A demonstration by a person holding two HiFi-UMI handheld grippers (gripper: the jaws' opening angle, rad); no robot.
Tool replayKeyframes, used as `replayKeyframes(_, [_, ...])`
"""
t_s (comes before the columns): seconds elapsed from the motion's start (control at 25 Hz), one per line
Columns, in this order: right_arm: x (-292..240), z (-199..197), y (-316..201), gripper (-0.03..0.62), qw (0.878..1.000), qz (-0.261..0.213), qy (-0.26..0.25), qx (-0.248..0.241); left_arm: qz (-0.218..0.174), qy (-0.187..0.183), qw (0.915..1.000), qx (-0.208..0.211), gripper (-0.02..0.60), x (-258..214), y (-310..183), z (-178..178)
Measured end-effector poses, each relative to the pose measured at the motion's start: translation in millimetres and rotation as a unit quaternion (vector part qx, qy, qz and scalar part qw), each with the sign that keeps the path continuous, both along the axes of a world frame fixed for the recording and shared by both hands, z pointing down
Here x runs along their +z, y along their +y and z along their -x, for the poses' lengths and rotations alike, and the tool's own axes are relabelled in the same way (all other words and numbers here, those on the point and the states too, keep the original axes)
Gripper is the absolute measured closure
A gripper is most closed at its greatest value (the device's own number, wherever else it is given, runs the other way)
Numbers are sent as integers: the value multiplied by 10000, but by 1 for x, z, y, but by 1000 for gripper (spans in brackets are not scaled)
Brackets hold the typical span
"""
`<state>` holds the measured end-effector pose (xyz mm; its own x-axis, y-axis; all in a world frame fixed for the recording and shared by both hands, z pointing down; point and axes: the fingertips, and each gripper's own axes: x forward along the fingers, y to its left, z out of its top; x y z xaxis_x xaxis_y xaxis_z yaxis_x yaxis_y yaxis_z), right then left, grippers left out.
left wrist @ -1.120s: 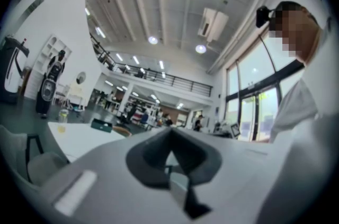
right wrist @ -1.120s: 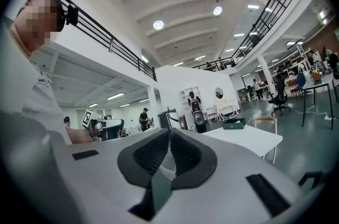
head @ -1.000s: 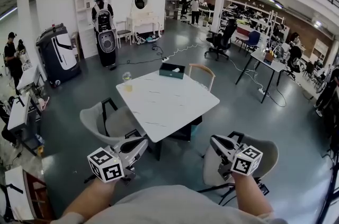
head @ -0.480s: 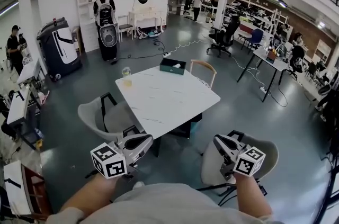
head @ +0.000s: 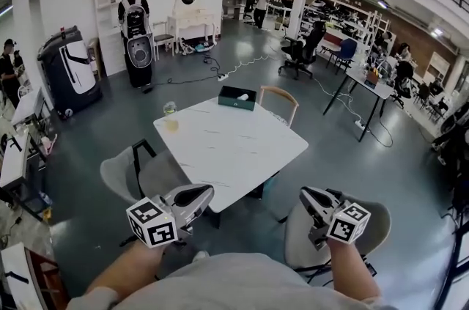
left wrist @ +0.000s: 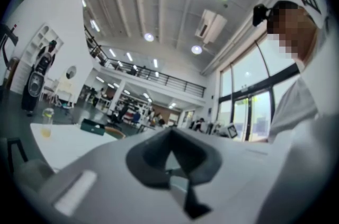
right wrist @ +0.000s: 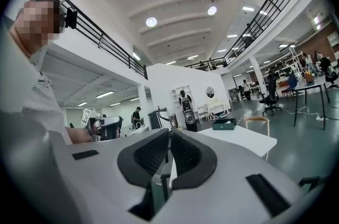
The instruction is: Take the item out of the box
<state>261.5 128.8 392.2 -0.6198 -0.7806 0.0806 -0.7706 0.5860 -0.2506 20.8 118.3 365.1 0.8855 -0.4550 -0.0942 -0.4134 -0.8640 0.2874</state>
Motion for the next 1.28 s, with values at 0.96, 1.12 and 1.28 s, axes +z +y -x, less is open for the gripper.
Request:
replayKeyframes(0.96, [-9, 105, -220, 585, 9986, 167, 130, 481, -31, 34, 9984, 570, 578, 12, -225, 100])
replayKeyframes(1.12, [-10, 113, -237, 585, 9984, 170, 210, 505, -4, 78, 9983, 577, 578, 16, -241, 110])
replayKeyframes(1.28, [-8, 118, -252, 585, 9981, 210, 240, 523, 32, 107, 9984, 552, 578, 23, -256, 117])
